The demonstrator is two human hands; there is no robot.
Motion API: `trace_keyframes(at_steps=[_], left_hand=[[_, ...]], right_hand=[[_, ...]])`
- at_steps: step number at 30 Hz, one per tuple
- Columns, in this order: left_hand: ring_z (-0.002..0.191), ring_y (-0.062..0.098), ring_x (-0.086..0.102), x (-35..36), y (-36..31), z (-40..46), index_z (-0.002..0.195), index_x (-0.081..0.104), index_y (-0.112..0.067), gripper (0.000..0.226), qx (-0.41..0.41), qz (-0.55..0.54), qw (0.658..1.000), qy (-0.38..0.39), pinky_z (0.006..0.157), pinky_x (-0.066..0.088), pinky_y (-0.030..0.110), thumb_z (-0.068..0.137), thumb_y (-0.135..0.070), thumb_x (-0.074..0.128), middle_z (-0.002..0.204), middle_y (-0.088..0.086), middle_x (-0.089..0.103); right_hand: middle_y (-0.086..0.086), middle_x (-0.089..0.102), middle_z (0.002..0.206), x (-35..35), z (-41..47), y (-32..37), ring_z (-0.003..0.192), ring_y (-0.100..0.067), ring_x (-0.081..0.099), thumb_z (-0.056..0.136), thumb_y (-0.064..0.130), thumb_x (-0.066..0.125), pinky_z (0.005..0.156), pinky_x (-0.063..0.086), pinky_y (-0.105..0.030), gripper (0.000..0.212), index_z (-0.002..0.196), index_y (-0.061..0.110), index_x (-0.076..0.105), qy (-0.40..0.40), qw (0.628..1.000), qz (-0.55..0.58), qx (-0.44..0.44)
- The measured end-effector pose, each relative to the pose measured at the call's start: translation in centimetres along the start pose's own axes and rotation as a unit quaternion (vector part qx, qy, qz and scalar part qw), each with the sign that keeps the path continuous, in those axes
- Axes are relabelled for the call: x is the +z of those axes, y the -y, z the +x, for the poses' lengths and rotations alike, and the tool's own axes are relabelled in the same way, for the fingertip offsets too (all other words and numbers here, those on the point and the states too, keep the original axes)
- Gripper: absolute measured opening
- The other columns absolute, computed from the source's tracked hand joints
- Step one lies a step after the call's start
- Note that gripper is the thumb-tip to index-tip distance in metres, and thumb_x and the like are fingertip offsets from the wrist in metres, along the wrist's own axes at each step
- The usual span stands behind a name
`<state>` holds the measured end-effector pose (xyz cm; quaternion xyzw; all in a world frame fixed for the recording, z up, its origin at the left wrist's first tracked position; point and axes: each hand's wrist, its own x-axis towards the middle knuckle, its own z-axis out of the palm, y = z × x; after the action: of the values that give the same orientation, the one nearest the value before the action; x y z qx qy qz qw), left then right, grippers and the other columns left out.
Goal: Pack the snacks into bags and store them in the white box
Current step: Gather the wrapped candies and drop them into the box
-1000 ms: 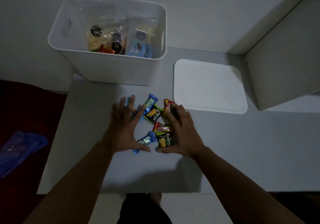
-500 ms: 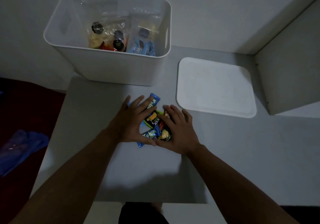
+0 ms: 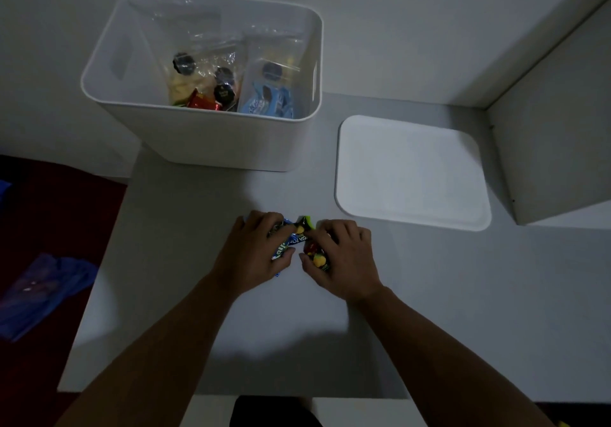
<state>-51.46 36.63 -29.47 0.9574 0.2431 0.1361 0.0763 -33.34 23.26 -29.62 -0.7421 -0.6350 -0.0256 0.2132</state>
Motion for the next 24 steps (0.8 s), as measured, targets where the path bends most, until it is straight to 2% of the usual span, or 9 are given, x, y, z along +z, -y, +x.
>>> trace_keyframes(at_steps=[2,5,7,11,15,17,20,22,24], left_hand=[[0.098,0.023,0.057,-0.1,-0.2,0.5,0.112,0.067,-0.022,0.033,-0.002,0.006,1.0,-0.006,0.072,0.045,0.036,0.089,-0.044,0.061,0.109,-0.004,0.062],[0.088,0.019,0.059,-0.4,-0.6,1.4,0.1,0.061,-0.023,0.022,-0.025,0.002,1.0,0.001,0.051,0.044,0.029,0.085,-0.039,0.064,0.094,-0.006,0.058],[0.084,0.017,0.06,-0.9,-1.0,1.8,0.1,0.054,-0.026,0.027,-0.049,-0.027,0.998,0.027,0.047,0.04,0.025,0.08,-0.034,0.07,0.091,-0.007,0.055],[0.075,0.013,0.056,-2.6,-2.7,1.5,0.099,0.047,-0.032,0.028,-0.17,-0.148,0.973,0.048,0.055,0.038,0.027,0.082,-0.03,0.069,0.092,-0.009,0.055],[0.066,0.004,0.064,-7.5,-5.5,1.3,0.092,0.044,-0.038,0.026,-0.282,-0.281,0.917,0.019,0.058,0.052,0.034,0.088,-0.034,0.069,0.087,-0.012,0.058],[0.066,0.002,0.063,-11.1,-6.2,2.3,0.093,0.049,-0.035,0.024,-0.304,-0.293,0.906,-0.015,0.059,0.053,0.034,0.087,-0.036,0.072,0.081,-0.014,0.06],[0.072,0.001,0.064,-16.8,-5.3,5.1,0.094,0.051,-0.034,0.024,-0.306,-0.309,0.896,-0.091,0.064,0.055,0.033,0.085,-0.037,0.074,0.08,-0.013,0.066],[0.084,0.011,0.07,-20.4,-3.5,7.5,0.102,0.056,-0.032,0.025,-0.311,-0.322,0.883,-0.139,0.073,0.058,0.036,0.085,-0.036,0.074,0.093,-0.008,0.072],[0.096,0.019,0.07,-23.6,-1.0,10.1,0.111,0.059,-0.028,0.03,-0.334,-0.32,0.868,-0.18,0.083,0.057,0.038,0.085,-0.035,0.074,0.103,-0.001,0.073]], right_hand=[[0.002,0.065,0.111,0.3,0.2,-0.1,0.095,-0.024,0.057,0.087,0.046,0.067,0.073,0.039,-0.042,0.024,0.097,0.025,0.07,-0.013,1.0,-0.001,0.008],[0.001,0.064,0.107,0.3,0.7,-0.5,0.09,-0.026,0.056,0.083,0.035,0.07,0.067,0.04,-0.04,0.018,0.095,0.022,0.067,-0.015,1.0,0.006,0.017],[0.0,0.062,0.105,0.0,1.2,-0.9,0.088,-0.025,0.053,0.082,0.029,0.072,0.065,0.042,-0.038,0.017,0.095,0.019,0.065,-0.007,0.999,0.036,0.029],[0.002,0.057,0.102,-1.6,1.0,-0.6,0.09,-0.021,0.049,0.08,0.028,0.072,0.067,0.048,-0.037,0.02,0.095,0.02,0.061,0.031,0.985,0.127,0.108],[0.01,0.056,0.098,-5.6,1.6,1.6,0.091,-0.014,0.051,0.079,0.042,0.065,0.07,0.051,-0.034,0.022,0.095,0.027,0.061,0.052,0.959,0.213,0.18],[0.01,0.057,0.095,-8.6,3.7,2.8,0.088,-0.012,0.055,0.078,0.04,0.064,0.071,0.052,-0.035,0.021,0.094,0.027,0.061,0.026,0.95,0.249,0.187],[0.008,0.061,0.094,-13.4,9.3,4.8,0.085,-0.01,0.06,0.081,0.033,0.071,0.074,0.053,-0.033,0.018,0.094,0.025,0.062,-0.033,0.945,0.271,0.183],[0.006,0.063,0.092,-16.3,14.2,6.4,0.084,-0.01,0.062,0.083,0.032,0.074,0.073,0.053,-0.032,0.017,0.093,0.025,0.063,-0.062,0.939,0.291,0.171],[0.006,0.066,0.089,-18.7,19.5,8.4,0.082,-0.011,0.064,0.083,0.038,0.075,0.073,0.054,-0.031,0.019,0.091,0.025,0.064,-0.056,0.927,0.328,0.176]])
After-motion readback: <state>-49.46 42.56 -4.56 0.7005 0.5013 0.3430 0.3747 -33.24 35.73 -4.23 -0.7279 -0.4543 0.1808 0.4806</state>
